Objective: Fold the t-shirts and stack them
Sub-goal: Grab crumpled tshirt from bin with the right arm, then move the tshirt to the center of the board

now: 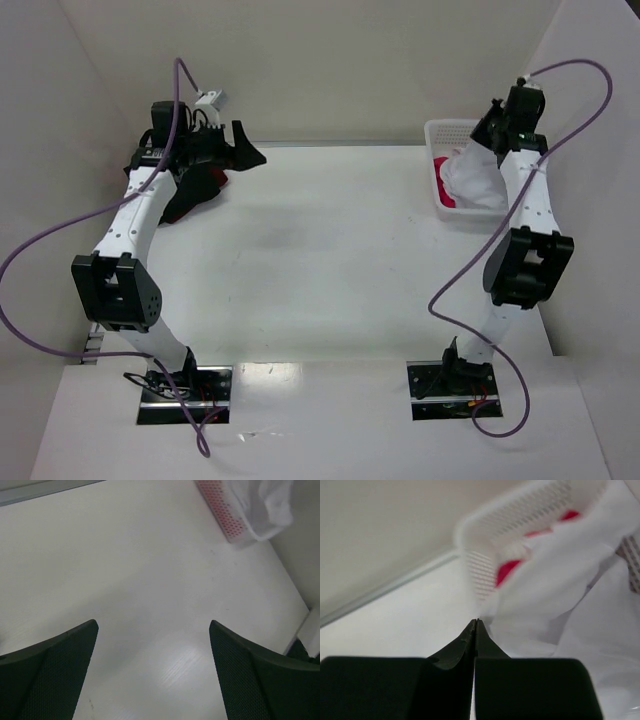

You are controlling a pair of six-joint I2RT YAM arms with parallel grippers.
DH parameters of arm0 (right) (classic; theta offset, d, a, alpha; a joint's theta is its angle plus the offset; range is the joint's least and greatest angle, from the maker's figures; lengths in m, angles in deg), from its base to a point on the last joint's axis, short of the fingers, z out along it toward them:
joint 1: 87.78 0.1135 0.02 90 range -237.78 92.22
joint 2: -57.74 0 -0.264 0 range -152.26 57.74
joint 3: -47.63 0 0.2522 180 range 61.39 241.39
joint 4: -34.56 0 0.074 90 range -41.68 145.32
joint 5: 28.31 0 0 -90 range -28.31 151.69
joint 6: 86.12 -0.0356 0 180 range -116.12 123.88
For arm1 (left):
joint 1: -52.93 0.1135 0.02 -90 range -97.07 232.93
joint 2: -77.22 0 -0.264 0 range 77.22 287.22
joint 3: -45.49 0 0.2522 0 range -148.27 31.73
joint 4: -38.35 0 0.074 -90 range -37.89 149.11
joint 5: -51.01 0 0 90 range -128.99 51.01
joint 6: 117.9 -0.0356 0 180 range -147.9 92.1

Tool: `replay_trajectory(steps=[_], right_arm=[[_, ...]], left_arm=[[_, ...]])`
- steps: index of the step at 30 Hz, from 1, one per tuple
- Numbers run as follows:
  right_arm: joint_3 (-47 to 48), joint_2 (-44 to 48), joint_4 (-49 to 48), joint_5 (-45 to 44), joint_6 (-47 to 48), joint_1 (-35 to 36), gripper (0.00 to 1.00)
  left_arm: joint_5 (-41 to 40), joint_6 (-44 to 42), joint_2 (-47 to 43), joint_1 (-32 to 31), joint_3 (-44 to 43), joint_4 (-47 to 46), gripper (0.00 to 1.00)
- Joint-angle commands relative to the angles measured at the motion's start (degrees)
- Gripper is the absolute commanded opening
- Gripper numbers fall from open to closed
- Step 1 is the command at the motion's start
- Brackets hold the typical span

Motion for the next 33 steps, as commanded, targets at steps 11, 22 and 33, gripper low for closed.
replay_trajectory(steps=[11, 22, 33], right_arm=[[5.60, 14.02, -5.48, 18.04, -7.94, 32.01, 0.00], [2.52, 18.68, -5.17, 13.62, -8.01, 33.56, 0.00], [6.25, 17.05, -6.84, 20.22, -8.65, 32.94, 0.00]], left_arm=[[15.17, -0.74, 4.25, -9.07, 0.53, -12.83, 0.99], [-15.29, 6.69, -5.05, -9.69, 8.93, -18.40, 0.03], [5.14, 2.93, -5.51, -10.20, 11.64, -21.65, 0.62]])
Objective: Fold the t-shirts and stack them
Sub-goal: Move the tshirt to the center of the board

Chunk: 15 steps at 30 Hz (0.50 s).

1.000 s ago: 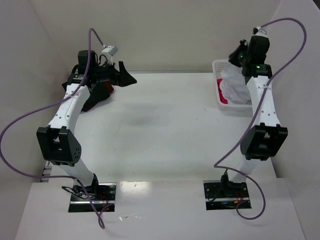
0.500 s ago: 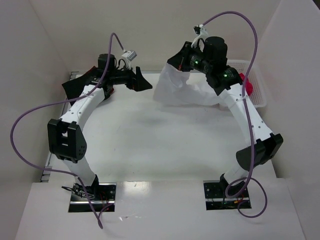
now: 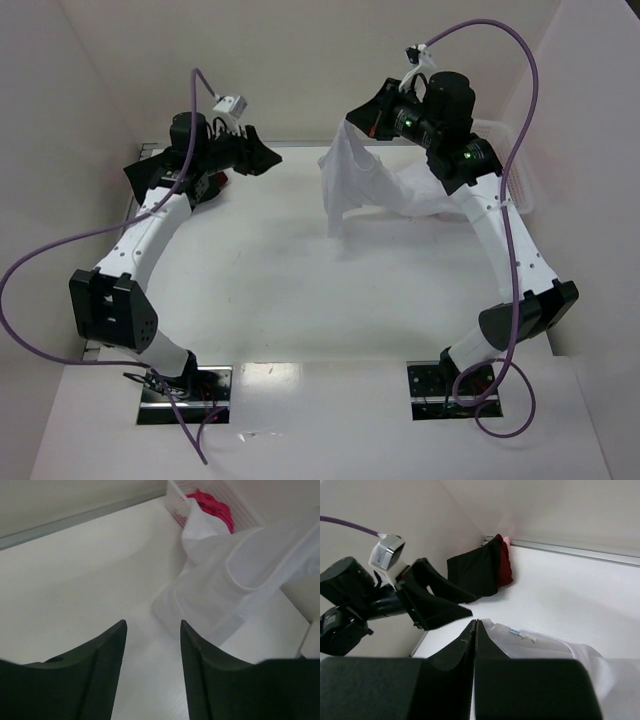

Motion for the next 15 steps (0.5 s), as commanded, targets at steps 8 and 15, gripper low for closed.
replay_trajectory(steps=[8, 15], right_arm=[[16.23, -5.48, -3.66, 7.76, -1.63, -0.25, 0.00], [18.00, -6.02, -3.14, 10.66, -1.63, -0.25, 0.00]], left_arm=[[24.04, 1.70, 8.25, -6.39, 0.63, -14.91, 0.95], [18.21, 1.65, 11.72, -9.04, -2.09, -17.63, 0.79]])
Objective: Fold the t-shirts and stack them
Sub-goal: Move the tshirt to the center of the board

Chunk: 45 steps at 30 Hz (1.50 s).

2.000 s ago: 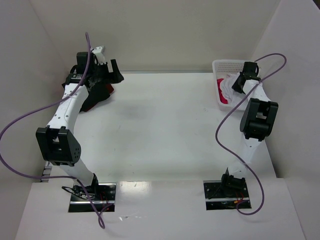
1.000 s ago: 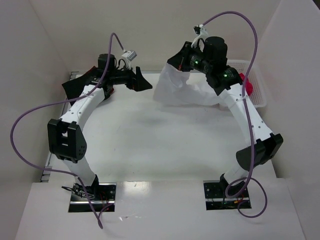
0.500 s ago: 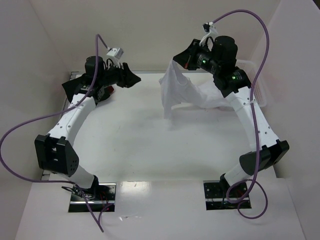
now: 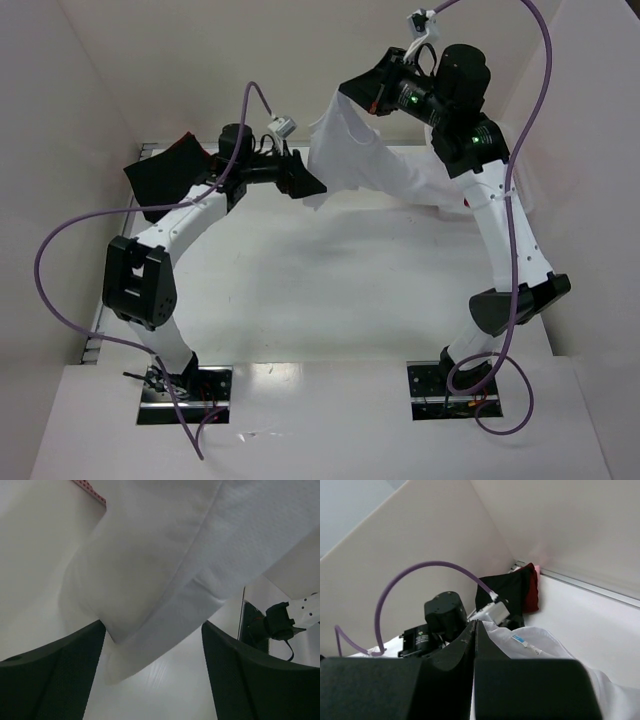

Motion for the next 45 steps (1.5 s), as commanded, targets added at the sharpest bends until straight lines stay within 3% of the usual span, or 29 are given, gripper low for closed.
replay_trajectory(steps=[1, 2, 6, 7, 10, 18, 25, 28, 34, 42, 44, 45], right_arm=[[2.85, -0.09, -3.05, 3.48, -0.55, -0.25, 0.00], [2.85, -0.09, -3.05, 3.64, -0.55, -0.25, 0.00], [3.18, 0.85, -3.05, 4.26, -0.55, -0.25, 0.00], [3.96, 1.05, -2.68, 3.94, -0.55, -0.25, 0.00], [6.81, 0.69, -2.43, 3.42, -0.55, -0.25, 0.00], [13.74, -0.18, -2.43, 3.73, -1.78, -0.25, 0.00], [17.62, 2.87, -2.43, 3.20, -2.30, -0.25, 0.00], [12.77, 6.34, -2.43, 1.45, -0.95, -0.25, 0.00], [-10.88, 13.98, -4.90, -7.48, 0.24, -0.25, 0.00], [-29.54, 19.47, -4.28, -11.04, 0.16, -2.71, 0.04], [-32.26, 20.81, -4.28, -11.04, -0.54, -3.24, 0.08], [-33.96, 21.29, -4.28, -11.24, -0.55, -3.24, 0.13]], left_arm=[[-1.03, 0.02, 1.12, -0.61, -2.78, -8.80, 0.76], [-1.17, 0.02, 1.13, -0.61, -2.78, -9.24, 0.71], [-3.60, 2.22, 1.13, -0.61, -2.59, -12.50, 0.16], [-4.32, 2.22, 0.65, -0.61, -3.47, -11.70, 0.07], [-8.83, 1.43, -2.40, 0.31, -5.51, -5.55, 0.01], [-21.17, -3.11, -20.88, 9.30, -10.23, 8.31, 0.00], [-31.58, -6.57, -36.05, 10.56, -14.21, 13.78, 0.00], [-29.48, -6.04, -38.23, 10.56, -14.21, 14.40, 0.00], [-19.76, -5.89, -34.99, 10.56, -12.55, 16.68, 0.00], [-13.38, -2.00, -26.47, 3.97, 2.70, 14.40, 0.00], [-11.28, -2.54, -24.48, 1.82, 3.40, 15.19, 0.05], [-10.26, -3.41, -23.24, 0.54, 3.72, 16.43, 0.12]])
